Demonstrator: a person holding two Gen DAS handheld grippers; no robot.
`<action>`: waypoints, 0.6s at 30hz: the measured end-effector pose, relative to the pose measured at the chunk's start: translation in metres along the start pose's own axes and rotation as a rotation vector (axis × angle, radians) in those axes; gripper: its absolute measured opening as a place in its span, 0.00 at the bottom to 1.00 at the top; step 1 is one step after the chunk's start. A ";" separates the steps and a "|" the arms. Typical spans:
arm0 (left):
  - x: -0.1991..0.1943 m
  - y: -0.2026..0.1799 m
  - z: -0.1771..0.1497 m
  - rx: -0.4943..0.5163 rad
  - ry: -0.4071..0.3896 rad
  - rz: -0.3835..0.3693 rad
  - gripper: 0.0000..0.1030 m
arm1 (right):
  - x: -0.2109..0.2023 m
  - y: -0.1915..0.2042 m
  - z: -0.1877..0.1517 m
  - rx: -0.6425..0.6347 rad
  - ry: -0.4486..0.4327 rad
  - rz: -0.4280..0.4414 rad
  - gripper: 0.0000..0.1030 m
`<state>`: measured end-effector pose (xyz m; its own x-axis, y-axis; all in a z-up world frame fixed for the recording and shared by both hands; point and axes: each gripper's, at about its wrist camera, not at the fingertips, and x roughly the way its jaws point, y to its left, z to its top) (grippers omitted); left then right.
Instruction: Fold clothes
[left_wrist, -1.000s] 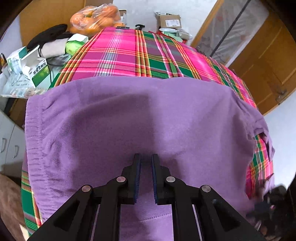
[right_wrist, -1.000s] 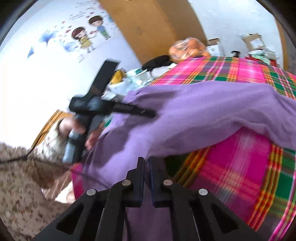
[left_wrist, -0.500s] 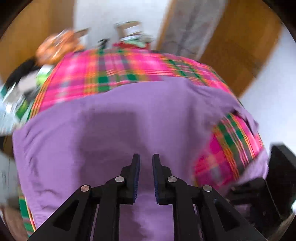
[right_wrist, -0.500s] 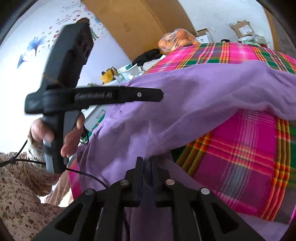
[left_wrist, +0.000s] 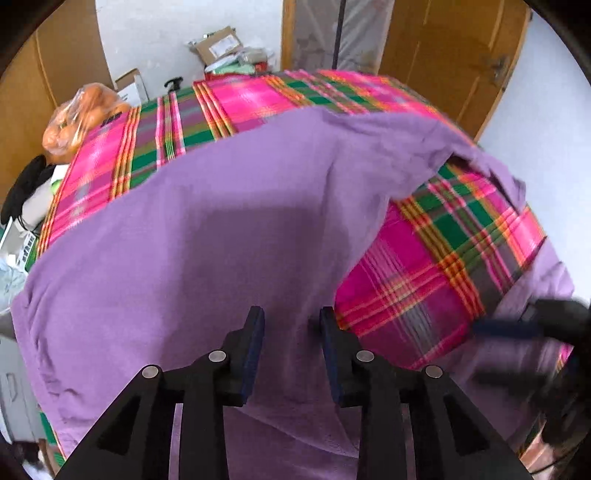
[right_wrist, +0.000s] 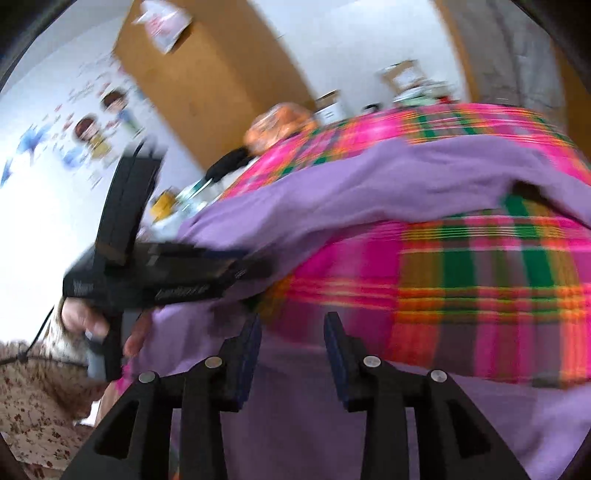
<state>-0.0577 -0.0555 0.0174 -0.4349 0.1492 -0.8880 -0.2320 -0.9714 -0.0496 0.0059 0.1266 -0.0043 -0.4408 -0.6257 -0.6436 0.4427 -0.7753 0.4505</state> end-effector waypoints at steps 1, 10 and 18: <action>0.002 -0.001 -0.001 0.000 0.007 0.008 0.31 | -0.008 -0.012 0.001 0.026 -0.019 -0.036 0.35; 0.016 -0.006 0.003 -0.034 0.021 0.033 0.31 | -0.055 -0.115 0.013 0.274 -0.145 -0.221 0.35; 0.017 0.005 0.010 -0.101 -0.003 -0.033 0.14 | -0.053 -0.168 0.030 0.366 -0.143 -0.298 0.37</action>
<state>-0.0746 -0.0556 0.0059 -0.4310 0.1817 -0.8839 -0.1576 -0.9796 -0.1245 -0.0686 0.2872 -0.0278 -0.6209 -0.3577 -0.6975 -0.0112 -0.8856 0.4642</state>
